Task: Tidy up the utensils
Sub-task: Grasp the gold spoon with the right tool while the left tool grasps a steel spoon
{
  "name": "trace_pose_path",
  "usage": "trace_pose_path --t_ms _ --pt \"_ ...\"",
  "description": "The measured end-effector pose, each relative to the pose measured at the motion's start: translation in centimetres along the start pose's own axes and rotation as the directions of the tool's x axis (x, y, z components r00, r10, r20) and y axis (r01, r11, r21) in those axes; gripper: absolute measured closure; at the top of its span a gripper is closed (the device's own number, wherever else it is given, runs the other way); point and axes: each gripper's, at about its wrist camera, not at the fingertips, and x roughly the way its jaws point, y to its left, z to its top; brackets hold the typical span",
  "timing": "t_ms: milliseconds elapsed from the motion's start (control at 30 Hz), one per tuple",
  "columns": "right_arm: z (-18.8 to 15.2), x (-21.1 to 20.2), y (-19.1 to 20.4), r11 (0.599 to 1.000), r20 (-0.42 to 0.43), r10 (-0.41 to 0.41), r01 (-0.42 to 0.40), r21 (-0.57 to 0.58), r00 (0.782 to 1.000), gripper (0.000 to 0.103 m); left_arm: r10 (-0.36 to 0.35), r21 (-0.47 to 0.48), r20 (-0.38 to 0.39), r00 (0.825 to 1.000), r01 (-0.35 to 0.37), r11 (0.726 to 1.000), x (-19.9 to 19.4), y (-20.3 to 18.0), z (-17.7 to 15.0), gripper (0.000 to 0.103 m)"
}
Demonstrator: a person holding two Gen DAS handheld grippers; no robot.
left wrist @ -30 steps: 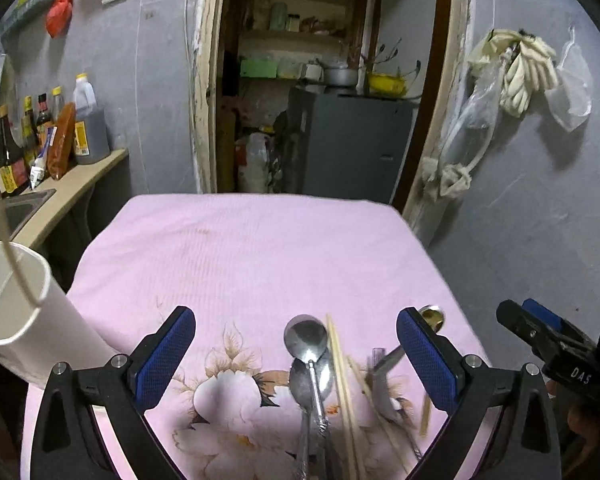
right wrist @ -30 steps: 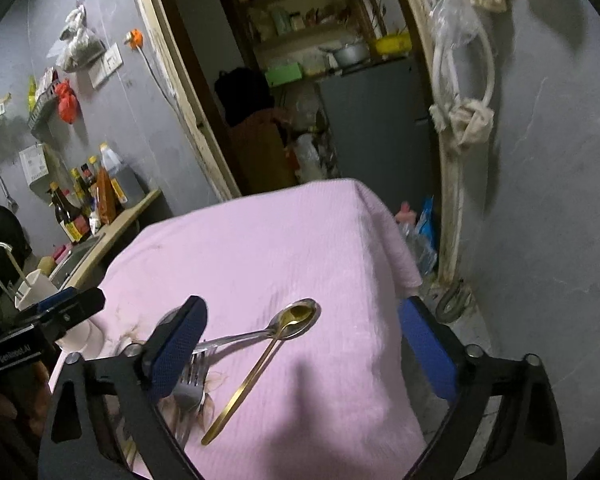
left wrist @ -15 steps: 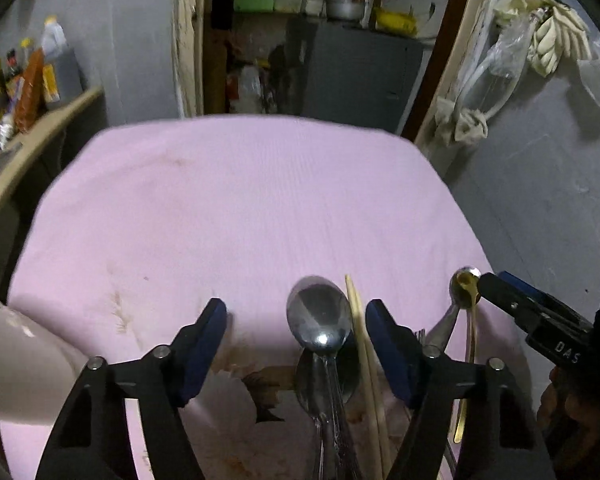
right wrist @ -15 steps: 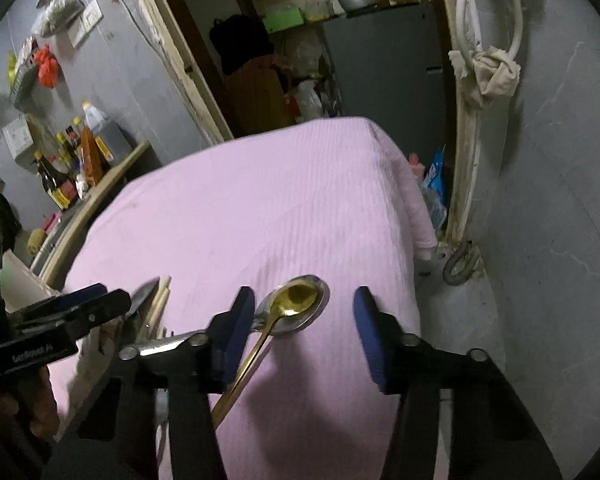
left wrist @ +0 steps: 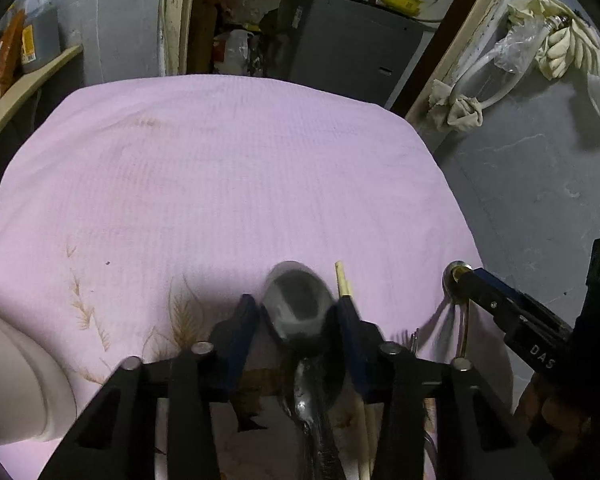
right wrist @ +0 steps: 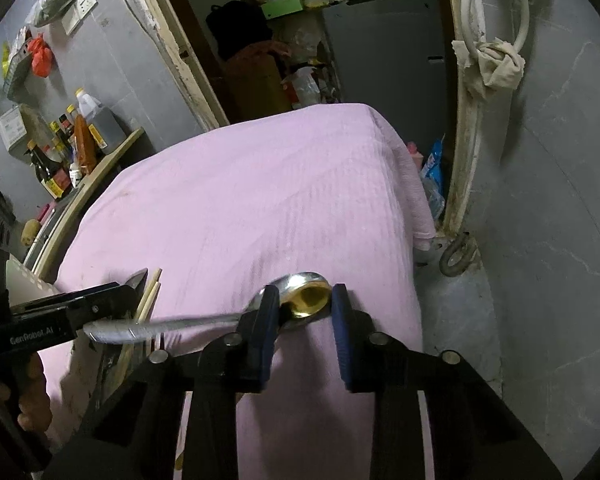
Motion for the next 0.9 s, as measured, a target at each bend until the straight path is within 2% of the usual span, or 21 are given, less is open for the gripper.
trace_pose_path --t_ms 333,533,567,600,733,900 --pt "-0.9 -1.5 -1.4 0.996 -0.013 0.046 -0.045 0.077 0.999 0.080 -0.018 -0.047 -0.012 1.000 0.017 0.999 -0.8 0.1 0.0 0.067" --pt "-1.6 -2.1 -1.4 0.994 -0.020 0.074 -0.072 0.087 0.997 0.080 -0.004 0.003 0.035 0.999 0.004 1.000 -2.6 -0.8 -0.9 0.067" --pt "-1.7 -2.3 -1.3 0.993 -0.018 0.080 -0.078 0.086 0.997 0.081 -0.003 0.015 0.046 0.999 0.002 1.000 -3.0 -1.1 -1.1 0.067" --pt "-1.7 -2.4 -1.2 0.993 -0.014 0.086 -0.084 0.084 0.996 0.087 -0.001 0.025 0.056 0.998 0.000 1.000 -3.4 -1.2 -1.3 0.067" --pt "-2.1 -2.5 -0.9 0.993 -0.025 0.097 -0.095 0.072 0.995 0.088 0.000 0.061 0.103 0.995 -0.006 0.998 -4.7 -1.9 -1.8 0.067" --pt "-2.4 -2.5 -1.1 0.992 -0.047 0.105 -0.101 0.082 0.993 0.088 -0.011 0.072 0.082 0.997 0.005 0.997 -4.9 -1.9 -2.3 0.067"
